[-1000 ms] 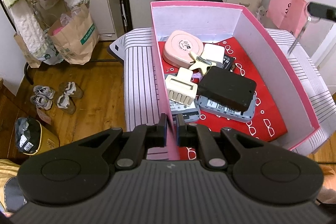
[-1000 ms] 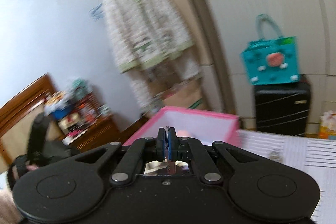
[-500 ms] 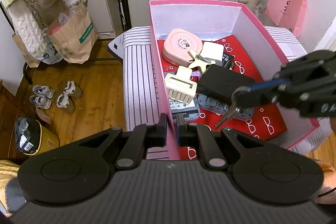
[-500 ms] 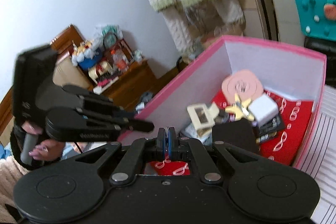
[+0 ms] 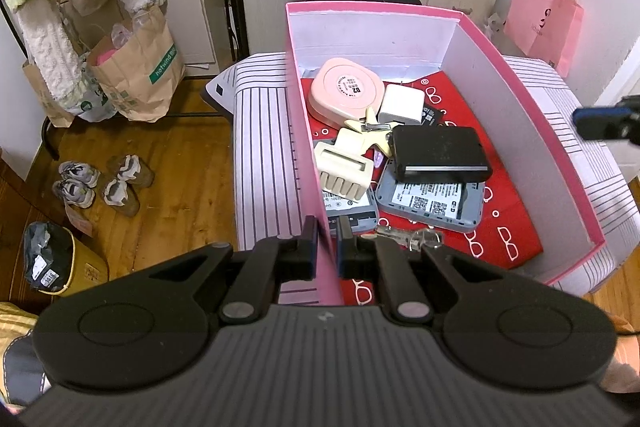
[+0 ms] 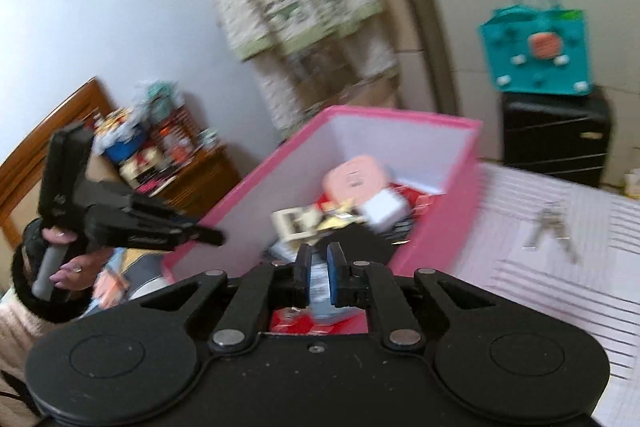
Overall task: Organize rigid objects
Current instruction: 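Carry the held keys into the box and release them, then move the right gripper back to the remaining key bunch, then grasp the key bunch by its ring with the right gripper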
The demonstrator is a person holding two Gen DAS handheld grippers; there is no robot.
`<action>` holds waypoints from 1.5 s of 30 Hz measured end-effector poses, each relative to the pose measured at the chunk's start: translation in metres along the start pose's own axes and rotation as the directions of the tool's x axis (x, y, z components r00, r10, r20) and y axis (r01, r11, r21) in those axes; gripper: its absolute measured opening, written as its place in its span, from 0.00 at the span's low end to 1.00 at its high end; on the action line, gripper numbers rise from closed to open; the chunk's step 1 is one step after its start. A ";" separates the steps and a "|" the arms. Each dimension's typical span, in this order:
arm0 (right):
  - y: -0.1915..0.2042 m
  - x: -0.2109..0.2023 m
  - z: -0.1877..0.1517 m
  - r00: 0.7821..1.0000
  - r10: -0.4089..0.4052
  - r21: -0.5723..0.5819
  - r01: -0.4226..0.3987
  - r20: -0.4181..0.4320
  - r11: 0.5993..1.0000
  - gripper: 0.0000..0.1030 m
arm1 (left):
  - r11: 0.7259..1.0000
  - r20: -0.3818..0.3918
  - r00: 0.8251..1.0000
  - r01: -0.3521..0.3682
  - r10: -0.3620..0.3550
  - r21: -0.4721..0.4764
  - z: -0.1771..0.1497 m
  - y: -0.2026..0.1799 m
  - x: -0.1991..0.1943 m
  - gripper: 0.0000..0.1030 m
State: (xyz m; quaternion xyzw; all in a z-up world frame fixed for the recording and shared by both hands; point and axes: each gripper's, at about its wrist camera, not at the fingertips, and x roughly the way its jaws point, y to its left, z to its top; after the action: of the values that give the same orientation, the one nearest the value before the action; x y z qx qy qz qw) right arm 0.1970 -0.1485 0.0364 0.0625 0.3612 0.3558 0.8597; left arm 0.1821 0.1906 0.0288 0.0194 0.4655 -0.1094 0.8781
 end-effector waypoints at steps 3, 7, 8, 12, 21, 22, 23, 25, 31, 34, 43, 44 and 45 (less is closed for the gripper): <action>-0.023 -0.011 -0.005 0.995 -0.096 0.022 0.095 0.019 0.995 0.17 | 1.000 0.002 1.000 0.001 -0.001 -0.005 0.000 0.000 0.000 0.08; -0.057 -0.013 -0.019 0.966 -0.259 0.018 0.258 0.024 0.966 0.22 | 1.000 0.004 1.000 -0.001 0.001 -0.010 -0.001 0.000 0.000 0.08; -0.065 -0.011 -0.023 0.955 -0.296 0.012 0.296 0.017 0.955 0.24 | 1.000 0.004 1.000 -0.002 0.002 -0.010 -0.002 -0.001 0.000 0.08; -0.096 0.006 -0.037 0.922 -0.386 0.000 0.386 -0.014 0.922 0.31 | 1.000 0.005 1.000 -0.003 0.003 -0.012 -0.002 -0.001 0.000 0.08; -0.147 0.060 -0.049 0.917 -0.395 -0.015 0.395 -0.050 0.919 0.41 | 1.000 -0.001 1.000 -0.011 0.011 -0.014 -0.001 -0.001 0.000 0.08; -0.144 0.063 -0.048 0.919 -0.393 -0.029 0.393 -0.031 0.919 0.43 | 1.000 -0.002 1.000 -0.011 0.011 -0.013 -0.001 -0.001 0.000 0.08; -0.142 0.068 -0.046 0.921 -0.389 -0.042 0.388 -0.029 0.921 0.46 | 1.000 -0.003 1.000 -0.012 0.012 -0.013 -0.001 -0.001 0.000 0.08; -0.139 0.077 -0.041 0.922 -0.386 -0.063 0.384 -0.026 0.921 0.51 | 1.000 -0.005 1.000 -0.015 0.015 -0.012 0.000 -0.001 0.000 0.08; -0.141 0.108 -0.028 0.913 -0.405 -0.050 0.407 0.047 0.912 0.64 | 1.000 0.002 1.000 -0.009 0.009 -0.019 -0.001 -0.001 -0.001 0.08; -0.143 0.116 -0.020 0.912 -0.407 -0.038 0.409 0.049 0.912 0.65 | 1.000 0.005 1.000 -0.014 0.014 -0.011 -0.002 -0.002 -0.001 0.08; -0.144 0.141 0.001 0.902 -0.427 -0.045 0.430 0.059 0.902 0.64 | 1.000 0.009 1.000 -0.007 0.007 -0.016 -0.003 0.000 -0.001 0.08; -0.144 0.142 0.001 0.900 -0.432 -0.044 0.435 0.066 0.899 0.63 | 1.000 0.009 1.000 -0.007 0.007 -0.015 -0.003 0.000 -0.001 0.08; -0.143 0.142 -0.001 0.895 -0.439 -0.032 0.443 0.077 0.896 0.61 | 1.000 0.010 1.000 -0.008 0.008 -0.012 -0.003 0.000 -0.001 0.08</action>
State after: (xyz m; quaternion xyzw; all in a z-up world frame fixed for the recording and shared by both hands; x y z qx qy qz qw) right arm 0.3467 -0.1609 -0.0984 -0.0297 0.3280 0.1580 0.9309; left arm 0.1792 0.1912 0.0283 0.0156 0.4616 -0.1033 0.8809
